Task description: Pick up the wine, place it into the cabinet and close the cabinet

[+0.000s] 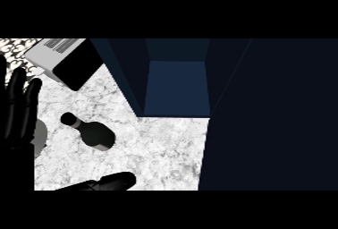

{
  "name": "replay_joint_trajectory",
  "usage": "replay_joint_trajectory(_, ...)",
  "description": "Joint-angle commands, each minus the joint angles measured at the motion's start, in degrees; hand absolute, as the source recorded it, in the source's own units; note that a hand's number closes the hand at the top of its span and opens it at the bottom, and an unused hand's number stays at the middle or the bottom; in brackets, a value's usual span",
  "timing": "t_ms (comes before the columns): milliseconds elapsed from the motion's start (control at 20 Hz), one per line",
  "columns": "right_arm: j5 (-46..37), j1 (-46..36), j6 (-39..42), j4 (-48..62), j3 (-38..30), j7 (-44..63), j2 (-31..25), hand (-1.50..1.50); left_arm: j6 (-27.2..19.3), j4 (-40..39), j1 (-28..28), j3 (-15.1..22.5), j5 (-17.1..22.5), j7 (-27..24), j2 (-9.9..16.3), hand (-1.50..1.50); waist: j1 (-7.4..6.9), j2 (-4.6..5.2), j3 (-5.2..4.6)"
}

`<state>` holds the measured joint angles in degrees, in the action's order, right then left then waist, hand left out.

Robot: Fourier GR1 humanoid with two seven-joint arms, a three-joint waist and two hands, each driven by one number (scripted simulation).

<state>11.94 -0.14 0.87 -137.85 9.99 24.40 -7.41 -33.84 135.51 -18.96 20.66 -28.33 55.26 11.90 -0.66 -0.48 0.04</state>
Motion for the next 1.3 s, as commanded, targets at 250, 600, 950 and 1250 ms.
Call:
replay_joint_trajectory(250,-0.79,3.77,-0.41,-8.81,-2.67,2.48,-1.14,-1.50,-0.75,5.06,6.82,-1.07,-0.67,-4.99,-0.48,-1.50,0.80,0.27,-0.08)
replay_joint_trajectory(600,4.75,4.87,4.46,-6.32,-7.69,-0.93,-1.85,-1.50,-3.79,-3.98,15.35,-2.21,7.03,-20.74,-3.10,-1.50,0.92,0.45,-0.08)
replay_joint_trajectory(950,8.85,5.29,8.07,-3.31,-13.45,-4.19,-2.23,-1.50,-5.91,-11.28,23.55,-6.96,13.44,-36.00,-4.33,-1.50,0.80,0.46,-0.10)
replay_joint_trajectory(1250,9.89,12.84,13.47,-4.91,-13.21,-7.45,-1.29,-1.50,-3.20,-17.74,26.17,-11.88,22.27,-47.66,-5.80,-1.50,1.18,0.38,-0.10)
